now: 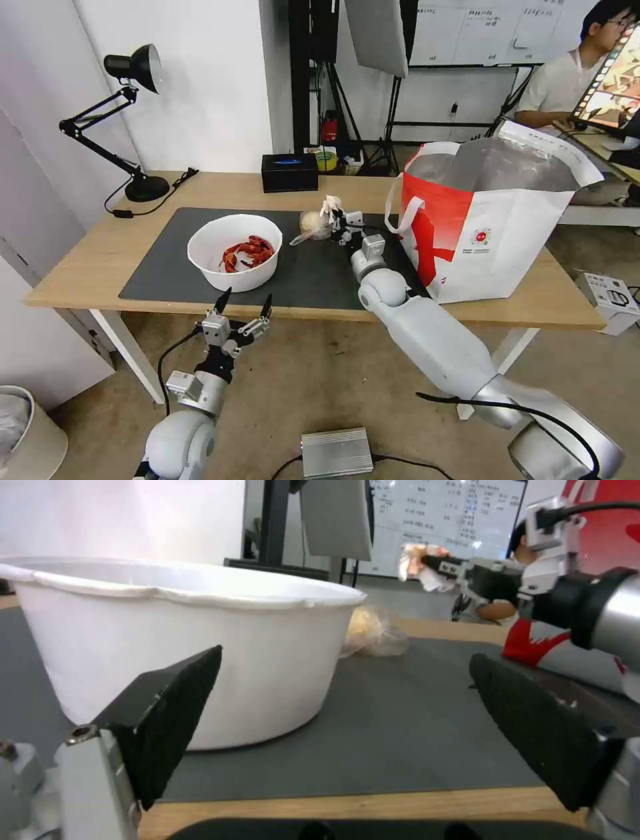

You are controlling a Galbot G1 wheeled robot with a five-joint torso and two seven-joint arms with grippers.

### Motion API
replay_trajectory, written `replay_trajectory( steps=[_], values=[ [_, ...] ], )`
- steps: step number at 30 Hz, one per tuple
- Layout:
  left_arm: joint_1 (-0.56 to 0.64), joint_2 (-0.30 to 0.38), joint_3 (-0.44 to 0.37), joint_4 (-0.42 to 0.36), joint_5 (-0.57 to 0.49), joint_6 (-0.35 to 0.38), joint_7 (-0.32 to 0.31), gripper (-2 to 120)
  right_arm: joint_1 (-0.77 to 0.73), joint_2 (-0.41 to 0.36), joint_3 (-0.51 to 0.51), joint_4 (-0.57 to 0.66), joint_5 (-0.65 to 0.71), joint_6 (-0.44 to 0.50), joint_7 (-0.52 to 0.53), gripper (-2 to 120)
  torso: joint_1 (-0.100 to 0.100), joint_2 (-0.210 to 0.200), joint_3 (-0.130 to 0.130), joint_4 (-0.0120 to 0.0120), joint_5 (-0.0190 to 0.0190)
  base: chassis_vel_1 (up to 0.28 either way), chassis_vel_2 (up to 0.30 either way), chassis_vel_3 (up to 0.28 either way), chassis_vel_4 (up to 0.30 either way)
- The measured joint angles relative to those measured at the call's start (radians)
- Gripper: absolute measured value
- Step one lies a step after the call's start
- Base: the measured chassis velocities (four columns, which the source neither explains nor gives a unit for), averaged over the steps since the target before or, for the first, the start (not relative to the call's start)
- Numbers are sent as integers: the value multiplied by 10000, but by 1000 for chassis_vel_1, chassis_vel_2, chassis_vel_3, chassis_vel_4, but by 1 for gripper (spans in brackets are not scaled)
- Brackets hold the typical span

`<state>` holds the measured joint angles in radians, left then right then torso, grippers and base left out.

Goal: Pick up the trash from the table and place it into the takeout bag.

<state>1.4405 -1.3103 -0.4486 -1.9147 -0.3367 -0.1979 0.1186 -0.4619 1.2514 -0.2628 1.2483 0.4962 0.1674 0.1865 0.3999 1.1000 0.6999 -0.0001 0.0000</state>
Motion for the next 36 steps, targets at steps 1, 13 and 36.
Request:
replay_trajectory(
  steps=[1, 13, 36],
  values=[
    [0, 24, -24, 3, -26, -5, 1, 100, -49, -48, 0, 101, -221, 133, -71, 0, 0, 0, 0, 0, 0, 0, 0, 0, 0],
    [110, 60, -159, -63, -51, -41, 8, 100, -714, -492, 396, 1441, -1303, 793, -436, 0, 0, -1, 0, 1, 1, 0, 0, 0, 0],
    [170, 50, 50, 84, 145, -20, 13, 100, -4964, -2258, 2822, 4950, -2769, 1813, -1469, 0, 0, -1, 0, 2, 2, 0, 0, 0, 0]
  ],
)
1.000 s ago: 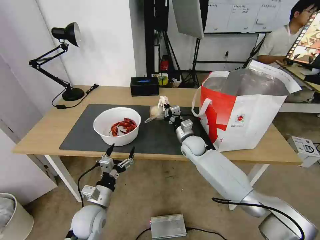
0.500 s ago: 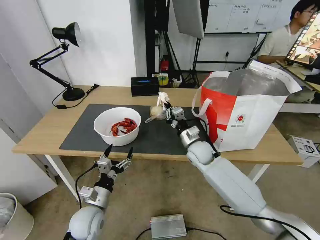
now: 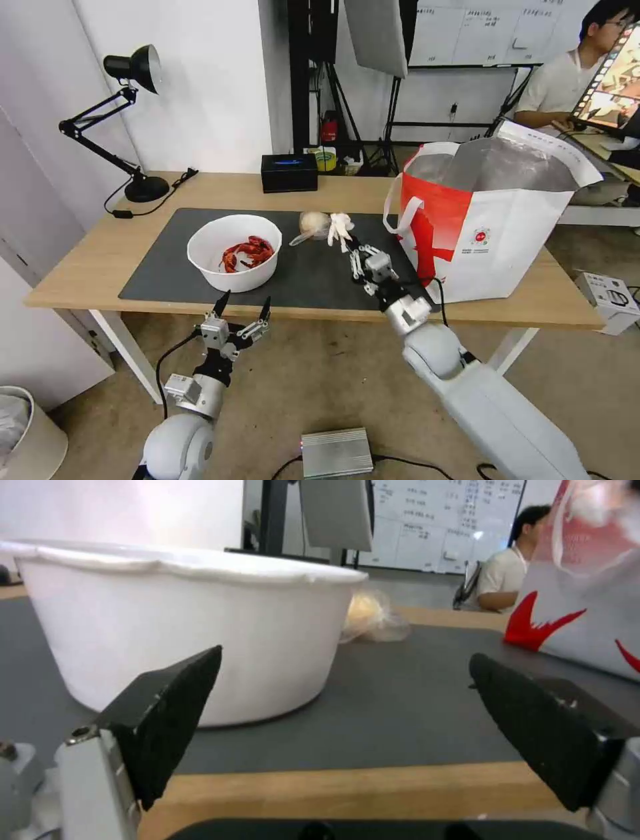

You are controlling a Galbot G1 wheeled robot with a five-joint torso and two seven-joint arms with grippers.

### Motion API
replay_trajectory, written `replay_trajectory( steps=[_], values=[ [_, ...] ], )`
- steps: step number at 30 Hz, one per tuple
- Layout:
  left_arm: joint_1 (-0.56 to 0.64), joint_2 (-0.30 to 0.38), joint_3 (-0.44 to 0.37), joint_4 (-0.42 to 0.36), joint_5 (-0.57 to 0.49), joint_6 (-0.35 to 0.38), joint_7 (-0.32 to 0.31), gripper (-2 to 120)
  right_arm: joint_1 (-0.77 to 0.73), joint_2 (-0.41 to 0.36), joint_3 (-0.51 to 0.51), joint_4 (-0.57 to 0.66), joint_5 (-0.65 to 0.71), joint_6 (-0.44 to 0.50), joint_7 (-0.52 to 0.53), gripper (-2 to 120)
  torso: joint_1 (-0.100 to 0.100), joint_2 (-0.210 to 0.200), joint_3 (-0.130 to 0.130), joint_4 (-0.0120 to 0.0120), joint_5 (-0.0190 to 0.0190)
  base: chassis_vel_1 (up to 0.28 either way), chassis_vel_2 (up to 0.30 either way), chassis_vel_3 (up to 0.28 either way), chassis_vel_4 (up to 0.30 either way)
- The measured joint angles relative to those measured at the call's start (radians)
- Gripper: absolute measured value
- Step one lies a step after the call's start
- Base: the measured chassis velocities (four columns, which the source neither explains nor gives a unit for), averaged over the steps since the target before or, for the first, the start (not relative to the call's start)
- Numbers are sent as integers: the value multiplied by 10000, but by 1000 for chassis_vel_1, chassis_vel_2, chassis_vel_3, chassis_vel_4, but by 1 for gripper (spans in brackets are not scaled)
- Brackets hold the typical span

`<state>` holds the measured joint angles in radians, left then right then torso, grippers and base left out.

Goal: Pick up the trash from the table and place it into the takeout bag.

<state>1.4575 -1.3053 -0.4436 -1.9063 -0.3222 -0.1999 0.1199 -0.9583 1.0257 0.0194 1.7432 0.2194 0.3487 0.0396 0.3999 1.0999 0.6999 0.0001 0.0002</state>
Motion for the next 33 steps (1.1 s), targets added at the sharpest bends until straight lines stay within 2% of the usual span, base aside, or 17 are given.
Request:
replay_trajectory(
  steps=[12, 17, 23, 26, 33],
  values=[
    [-51, -102, 325, 118, 192, 0, -12, 100, -1803, -568, 1757, 1378, 163, 958, -1096, 0, 0, 1, 0, -2, 0, 0, 0, 0, 0],
    [12, -131, 481, 153, 406, 2, -24, 100, -2182, -767, 2479, 2002, -19, 1352, -1147, 0, 0, 1, 0, 0, -2, 0, 0, 0, 0],
    [91, -173, 687, 153, 599, 4, -29, 100, -2567, -1011, 3582, 2539, 187, 1412, -1084, 0, 0, 1, 1, -1, -1, 0, 0, 0, 0],
    [119, -161, 771, 170, 677, 1, -38, 100, -2844, -1167, 4596, 2910, 511, 1403, -1034, 0, 0, 1, 0, -3, -1, 0, 0, 0, 0],
    [159, -168, 815, 185, 793, -20, -39, 100, -2692, -1468, 5370, 3229, 1277, 988, -748, 0, 0, 1, 1, -1, -1, 0, 0, 0, 0]
  ],
)
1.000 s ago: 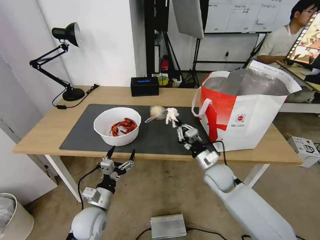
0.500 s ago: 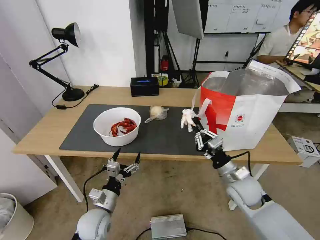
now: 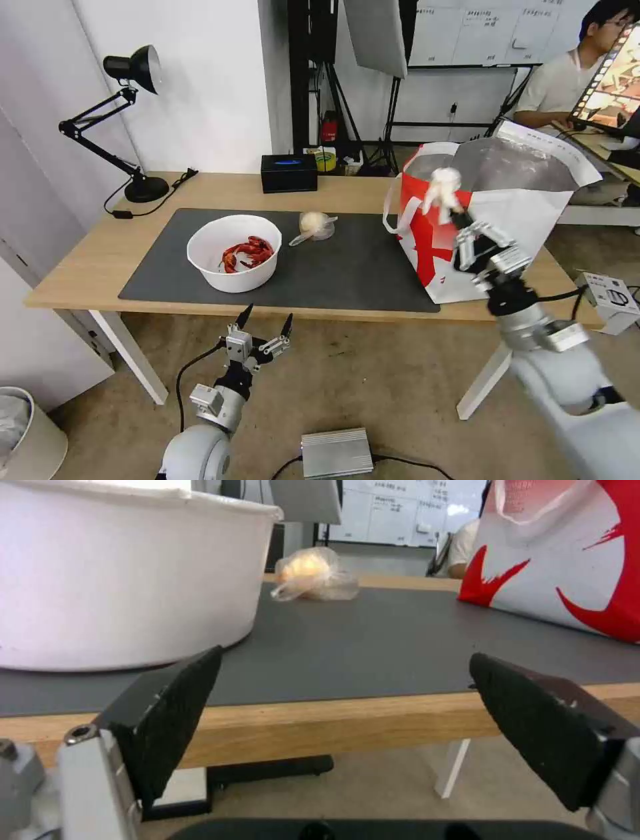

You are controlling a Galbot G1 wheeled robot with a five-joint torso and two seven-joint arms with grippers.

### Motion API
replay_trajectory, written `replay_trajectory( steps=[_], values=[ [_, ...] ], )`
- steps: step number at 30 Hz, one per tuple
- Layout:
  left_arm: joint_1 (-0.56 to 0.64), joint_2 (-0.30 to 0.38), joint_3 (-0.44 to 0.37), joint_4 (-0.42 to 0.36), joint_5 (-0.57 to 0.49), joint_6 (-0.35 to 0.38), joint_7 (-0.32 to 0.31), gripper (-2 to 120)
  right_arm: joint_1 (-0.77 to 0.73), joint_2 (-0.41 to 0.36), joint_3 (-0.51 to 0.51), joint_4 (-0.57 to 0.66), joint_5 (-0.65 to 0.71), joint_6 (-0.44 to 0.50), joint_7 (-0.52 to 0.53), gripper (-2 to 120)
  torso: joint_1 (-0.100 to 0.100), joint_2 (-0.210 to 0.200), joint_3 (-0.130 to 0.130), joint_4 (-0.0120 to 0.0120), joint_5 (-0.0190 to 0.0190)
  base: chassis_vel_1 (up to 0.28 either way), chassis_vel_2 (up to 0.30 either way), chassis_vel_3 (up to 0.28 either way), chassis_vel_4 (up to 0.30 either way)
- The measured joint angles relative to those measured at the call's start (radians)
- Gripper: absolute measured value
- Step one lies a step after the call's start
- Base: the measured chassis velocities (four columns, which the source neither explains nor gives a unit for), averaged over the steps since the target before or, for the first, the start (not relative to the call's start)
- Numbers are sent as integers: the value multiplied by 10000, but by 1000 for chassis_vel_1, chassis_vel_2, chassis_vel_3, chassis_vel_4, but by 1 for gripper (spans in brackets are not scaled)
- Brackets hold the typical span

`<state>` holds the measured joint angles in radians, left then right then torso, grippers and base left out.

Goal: Pick up the trash from the table and place it into the takeout bag.

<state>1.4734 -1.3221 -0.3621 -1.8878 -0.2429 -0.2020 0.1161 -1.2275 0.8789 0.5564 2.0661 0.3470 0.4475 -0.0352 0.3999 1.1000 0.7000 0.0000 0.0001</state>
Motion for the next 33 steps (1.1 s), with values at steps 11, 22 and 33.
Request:
replay_trajectory(
  steps=[11, 22, 33],
  values=[
    [193, 39, -127, -266, 29, -17, -2, 100, 305, -632, 769, 145, 1981, -1621, 1090, 0, 1, -1, 0, 1, 2, 0, 0, 0, 0],
    [263, 32, -119, -425, 18, -34, 15, 100, 1607, -2289, 1070, 425, 5441, -4590, 2889, 0, 1, -1, 0, 0, 0, 0, 0, 0, 0],
    [232, 132, -305, -468, -199, -50, 45, 100, 3180, -3248, 401, -398, 7975, -6872, 4500, 0, 1, 0, 0, -1, 1, 0, 0, 0, 0]
  ],
)
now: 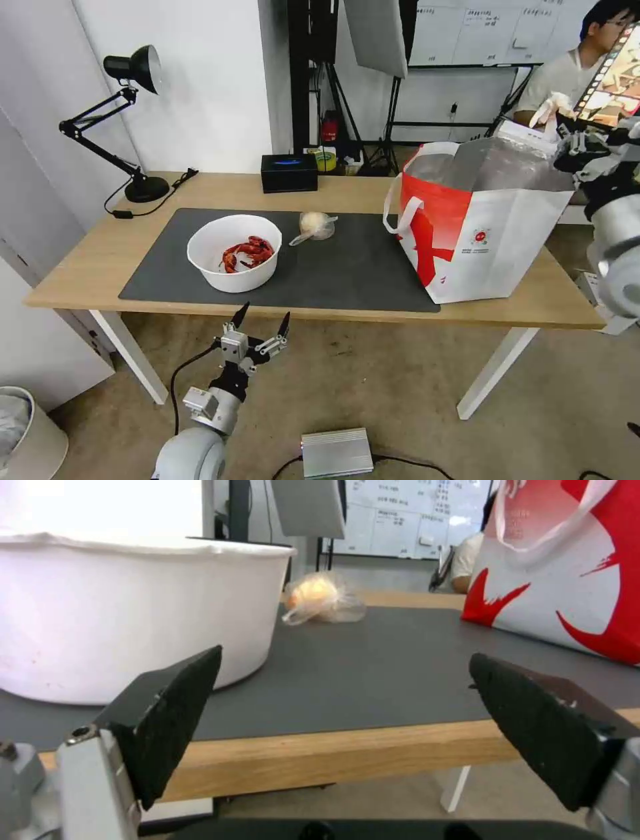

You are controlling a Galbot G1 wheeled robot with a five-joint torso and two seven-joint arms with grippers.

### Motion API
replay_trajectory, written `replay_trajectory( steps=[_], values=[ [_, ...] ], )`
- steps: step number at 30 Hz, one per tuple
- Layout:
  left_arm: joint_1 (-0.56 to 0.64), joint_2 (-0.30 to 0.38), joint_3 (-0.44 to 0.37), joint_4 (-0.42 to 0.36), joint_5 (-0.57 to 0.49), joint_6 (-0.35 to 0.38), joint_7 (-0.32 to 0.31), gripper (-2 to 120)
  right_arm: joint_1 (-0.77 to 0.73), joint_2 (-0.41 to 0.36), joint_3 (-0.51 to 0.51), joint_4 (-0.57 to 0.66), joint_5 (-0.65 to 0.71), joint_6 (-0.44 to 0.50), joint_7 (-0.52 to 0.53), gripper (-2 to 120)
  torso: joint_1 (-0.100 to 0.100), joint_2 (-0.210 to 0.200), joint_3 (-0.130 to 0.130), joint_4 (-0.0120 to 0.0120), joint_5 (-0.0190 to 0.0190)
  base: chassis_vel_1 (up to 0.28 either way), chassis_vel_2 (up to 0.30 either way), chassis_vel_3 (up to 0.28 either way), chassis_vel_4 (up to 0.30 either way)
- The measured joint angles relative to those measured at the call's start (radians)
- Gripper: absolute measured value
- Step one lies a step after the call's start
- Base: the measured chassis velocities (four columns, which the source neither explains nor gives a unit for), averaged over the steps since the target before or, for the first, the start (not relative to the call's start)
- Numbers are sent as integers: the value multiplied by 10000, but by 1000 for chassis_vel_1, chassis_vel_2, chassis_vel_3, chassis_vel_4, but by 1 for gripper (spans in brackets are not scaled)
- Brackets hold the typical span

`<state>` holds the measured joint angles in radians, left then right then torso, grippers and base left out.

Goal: Pick up the trash from the table and place it into the takeout bag.

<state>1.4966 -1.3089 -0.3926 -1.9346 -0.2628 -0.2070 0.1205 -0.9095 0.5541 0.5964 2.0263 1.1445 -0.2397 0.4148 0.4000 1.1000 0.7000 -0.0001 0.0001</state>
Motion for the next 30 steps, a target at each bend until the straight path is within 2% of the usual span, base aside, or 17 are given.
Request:
replay_trajectory(
  steps=[8, 10, 11, 13, 14, 17, 25, 30],
  values=[
    [-10, 13, -30, -57, -43, -3, 17, 100, 1459, -364, -938, -455, 2122, -892, 1293, 0, 0, 0, 1, 2, 0, 0, 0, 0, 0],
    [-15, 14, -51, -90, -60, -3, 18, 100, 2235, -497, -1609, -642, 2765, -1191, 1687, 0, 0, 0, 0, 0, -2, 0, 0, 0, 0],
    [-15, 14, -51, -90, -60, -3, 18, 100, 2235, -497, -1609, -642, 2765, -1191, 1687, 0, 0, 0, 0, 0, -2, 0, 0, 0, 0],
    [1, 12, -87, -96, -70, -3, 19, 100, 3118, -579, -2426, -869, 3336, -1584, 2205, 0, 0, 0, 1, 4, -3, 0, 0, 0, 0],
    [1, 12, -87, -96, -70, -3, 19, 100, 3118, -579, -2426, -869, 3336, -1584, 2205, 0, 0, 0, 1, 4, -3, 0, 0, 0, 0],
    [61, 11, -126, -110, -78, -5, 20, 100, 4238, -667, -3402, -1273, 4252, -2251, 2905, 0, 0, 0, 1, 2, -2, 0, 0, 0, 0],
    [99, 78, -296, -124, -244, -18, 24, 100, 5058, -418, -4329, -1801, 4756, -2609, 3410, 0, 0, -1, 1, 2, -1, 0, 0, 0, 0],
    [69, 100, -334, -124, -289, -19, 25, 100, 5154, -264, -4474, -1966, 4954, -2655, 3524, 0, 0, -1, 1, 2, -1, 0, 0, 0, 0]
  ],
)
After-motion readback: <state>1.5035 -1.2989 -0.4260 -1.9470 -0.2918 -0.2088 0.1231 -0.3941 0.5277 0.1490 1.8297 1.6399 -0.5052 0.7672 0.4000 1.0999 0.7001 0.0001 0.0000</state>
